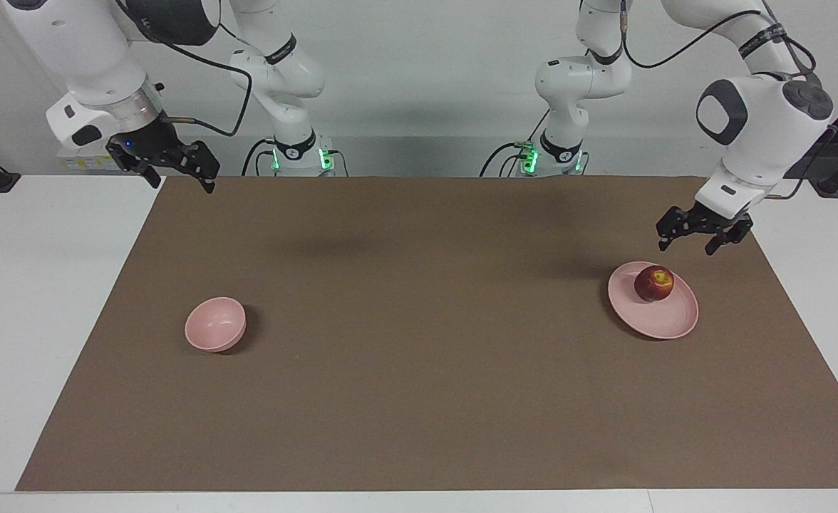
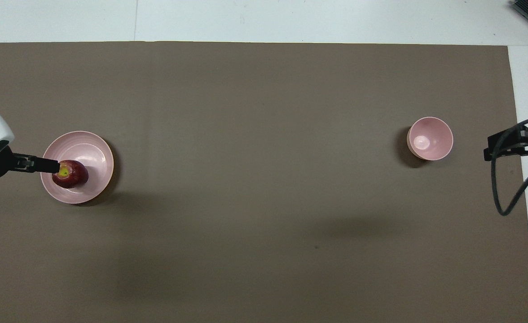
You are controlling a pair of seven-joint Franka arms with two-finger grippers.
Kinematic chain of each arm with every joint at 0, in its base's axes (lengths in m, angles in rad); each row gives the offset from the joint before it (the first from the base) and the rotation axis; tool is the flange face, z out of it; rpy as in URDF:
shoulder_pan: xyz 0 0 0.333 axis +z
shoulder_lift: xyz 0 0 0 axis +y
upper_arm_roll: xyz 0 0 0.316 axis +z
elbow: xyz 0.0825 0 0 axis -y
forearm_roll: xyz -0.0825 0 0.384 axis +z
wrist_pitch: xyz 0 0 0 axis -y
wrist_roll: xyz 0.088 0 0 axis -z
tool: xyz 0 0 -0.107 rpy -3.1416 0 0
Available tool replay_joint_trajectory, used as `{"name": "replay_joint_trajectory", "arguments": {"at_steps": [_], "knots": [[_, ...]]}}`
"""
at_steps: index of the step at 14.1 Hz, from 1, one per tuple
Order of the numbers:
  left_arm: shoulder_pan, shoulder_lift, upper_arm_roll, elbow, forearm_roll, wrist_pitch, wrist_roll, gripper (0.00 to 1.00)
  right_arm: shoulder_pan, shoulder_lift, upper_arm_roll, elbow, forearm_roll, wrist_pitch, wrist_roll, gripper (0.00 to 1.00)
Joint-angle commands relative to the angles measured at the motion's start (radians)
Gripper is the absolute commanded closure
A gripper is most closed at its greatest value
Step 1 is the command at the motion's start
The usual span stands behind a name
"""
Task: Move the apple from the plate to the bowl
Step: 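Reach the left gripper down to the red apple and grasp it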
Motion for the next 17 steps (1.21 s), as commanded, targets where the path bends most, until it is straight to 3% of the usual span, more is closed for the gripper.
{"name": "replay_joint_trajectory", "arguments": {"at_steps": [1, 5, 14, 15, 17], "knots": [[0.012, 0.013, -0.004, -0.054, -0.018, 0.092, 0.021, 0.00, -0.006, -0.008, 0.005, 0.002, 0.014, -0.015, -0.030, 0.00], [0.012, 0.091, -0.004, -0.067, -0.021, 0.183, 0.022, 0.00, -0.011, -0.005, 0.003, 0.003, 0.014, -0.009, -0.027, 0.00], [0.010, 0.121, -0.006, -0.147, -0.023, 0.302, 0.025, 0.00, -0.017, -0.007, 0.003, 0.000, 0.006, -0.006, -0.025, 0.00], [0.010, 0.118, -0.006, -0.156, -0.023, 0.301, 0.025, 0.08, -0.017, -0.007, 0.003, -0.002, 0.002, -0.007, -0.025, 0.00], [0.007, 0.112, -0.006, -0.169, -0.023, 0.301, 0.025, 0.40, -0.017, -0.008, 0.003, -0.005, -0.003, -0.004, -0.033, 0.00]]}}
